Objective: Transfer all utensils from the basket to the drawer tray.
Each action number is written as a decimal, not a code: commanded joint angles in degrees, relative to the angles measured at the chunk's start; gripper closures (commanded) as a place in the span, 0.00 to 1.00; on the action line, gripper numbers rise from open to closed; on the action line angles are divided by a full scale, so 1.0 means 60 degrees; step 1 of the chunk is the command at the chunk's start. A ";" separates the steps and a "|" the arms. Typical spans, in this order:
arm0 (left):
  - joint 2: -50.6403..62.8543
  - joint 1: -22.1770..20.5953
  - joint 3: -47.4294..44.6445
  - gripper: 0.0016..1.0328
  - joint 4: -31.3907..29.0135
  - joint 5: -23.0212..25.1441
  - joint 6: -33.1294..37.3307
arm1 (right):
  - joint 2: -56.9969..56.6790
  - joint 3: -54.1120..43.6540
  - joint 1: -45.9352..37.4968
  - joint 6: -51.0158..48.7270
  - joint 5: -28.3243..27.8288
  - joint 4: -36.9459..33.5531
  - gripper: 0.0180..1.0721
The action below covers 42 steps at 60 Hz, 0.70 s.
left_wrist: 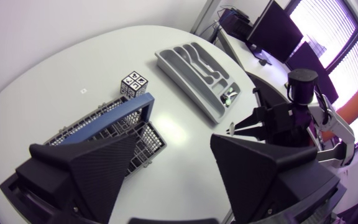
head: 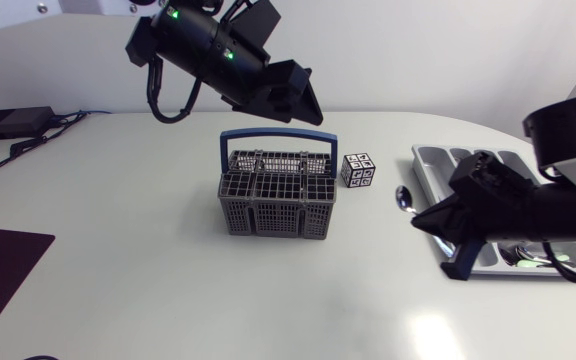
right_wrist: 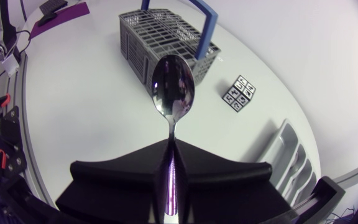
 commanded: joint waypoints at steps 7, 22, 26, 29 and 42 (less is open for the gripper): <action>-0.0661 0.0063 -0.0859 0.04 0.0598 -0.1359 -0.0034 | 0.0430 -0.0039 -0.2919 -0.3470 -0.0881 -0.0814 0.94; -0.1246 0.0356 -0.1709 0.04 0.1154 -0.2516 0.0084 | 0.2540 0.0855 -0.5907 -0.6912 -0.1350 -0.1224 0.94; -0.1290 0.0517 -0.1782 0.04 0.1198 -0.2722 -0.0004 | 0.3096 0.1148 -0.6478 -0.7688 -0.1379 -0.1239 0.94; -0.1320 0.0634 -0.1855 0.04 0.1198 -0.2868 -0.0078 | 0.3477 0.1368 -0.6830 -0.8172 -0.1394 -0.1239 0.94; -0.1613 0.1161 -0.2412 0.04 0.1198 -0.3117 -0.0063 | 0.4795 0.2012 -0.7797 -0.9812 -0.1071 -0.1180 0.94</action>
